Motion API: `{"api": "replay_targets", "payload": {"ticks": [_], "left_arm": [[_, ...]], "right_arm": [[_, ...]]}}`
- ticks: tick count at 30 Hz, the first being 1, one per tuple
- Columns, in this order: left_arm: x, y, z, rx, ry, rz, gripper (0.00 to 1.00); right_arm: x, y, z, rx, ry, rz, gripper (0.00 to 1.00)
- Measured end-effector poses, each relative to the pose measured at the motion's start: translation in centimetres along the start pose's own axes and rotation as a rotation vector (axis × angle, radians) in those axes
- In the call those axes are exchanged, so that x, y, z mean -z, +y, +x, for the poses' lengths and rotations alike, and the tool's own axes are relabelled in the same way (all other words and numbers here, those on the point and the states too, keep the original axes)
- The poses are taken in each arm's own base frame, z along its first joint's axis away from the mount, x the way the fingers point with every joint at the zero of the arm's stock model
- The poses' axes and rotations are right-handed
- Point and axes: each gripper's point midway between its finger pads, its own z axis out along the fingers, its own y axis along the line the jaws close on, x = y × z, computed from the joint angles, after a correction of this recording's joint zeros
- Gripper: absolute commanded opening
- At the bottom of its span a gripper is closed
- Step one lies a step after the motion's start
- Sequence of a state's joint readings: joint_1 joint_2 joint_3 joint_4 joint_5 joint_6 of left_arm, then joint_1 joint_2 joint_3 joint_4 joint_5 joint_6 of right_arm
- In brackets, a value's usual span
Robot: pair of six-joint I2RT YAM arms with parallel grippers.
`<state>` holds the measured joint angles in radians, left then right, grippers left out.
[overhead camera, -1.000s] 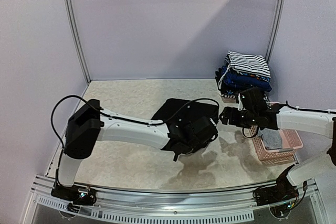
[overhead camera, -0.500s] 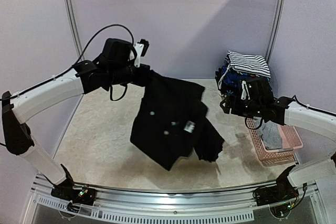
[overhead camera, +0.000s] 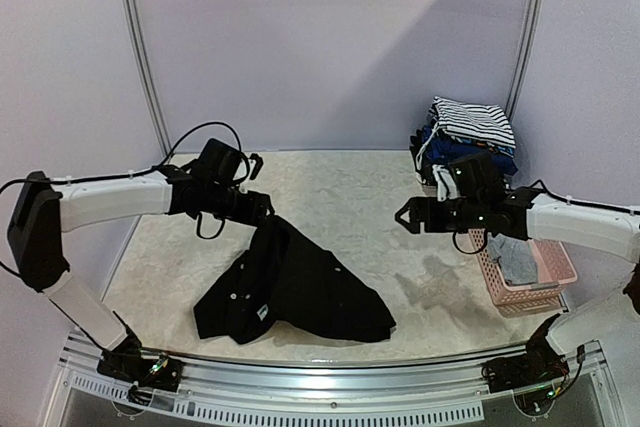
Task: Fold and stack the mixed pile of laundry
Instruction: Adjust the crumpled shirt at the center of the board.
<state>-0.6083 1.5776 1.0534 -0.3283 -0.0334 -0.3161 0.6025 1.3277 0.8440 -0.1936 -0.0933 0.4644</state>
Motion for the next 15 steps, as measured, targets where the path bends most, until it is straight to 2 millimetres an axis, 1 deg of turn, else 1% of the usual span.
{"api": "replay_targets", "payload": {"ticks": [2,4,5,6,8,10,13,15], "left_arm": [[1.9,-0.7,-1.2,-0.030,-0.056,-0.009,0.73],[3.9,-1.9,-1.9,-0.071,-0.106,-0.013,0.73],[4.8,-2.8,-1.9,-0.094,-0.125,-0.006,0.73],[5.7,-3.6,-1.7,-0.116,-0.139,0.000,0.72],[6.7,-5.1,-0.7,-0.154,-0.145,0.019,0.71],[7.0,-6.0,0.9,-0.182,-0.126,0.031,0.71],[6.3,-6.3,3.8,-0.204,-0.071,0.026,0.71],[5.5,-6.1,6.0,-0.210,-0.026,0.019,0.72]], "right_arm": [[-0.6,2.5,1.6,0.069,0.046,-0.061,0.87],[-1.0,5.1,3.1,0.137,0.087,-0.126,0.86],[-1.1,7.0,4.0,0.180,0.108,-0.171,0.86],[-1.2,8.3,4.6,0.207,0.121,-0.203,0.85],[-1.3,11.1,5.8,0.271,0.143,-0.267,0.84],[-1.3,14.2,7.0,0.342,0.152,-0.328,0.82],[-0.9,18.3,8.9,0.434,0.138,-0.403,0.80],[-0.8,20.3,10.4,0.470,0.132,-0.444,0.80]]}}
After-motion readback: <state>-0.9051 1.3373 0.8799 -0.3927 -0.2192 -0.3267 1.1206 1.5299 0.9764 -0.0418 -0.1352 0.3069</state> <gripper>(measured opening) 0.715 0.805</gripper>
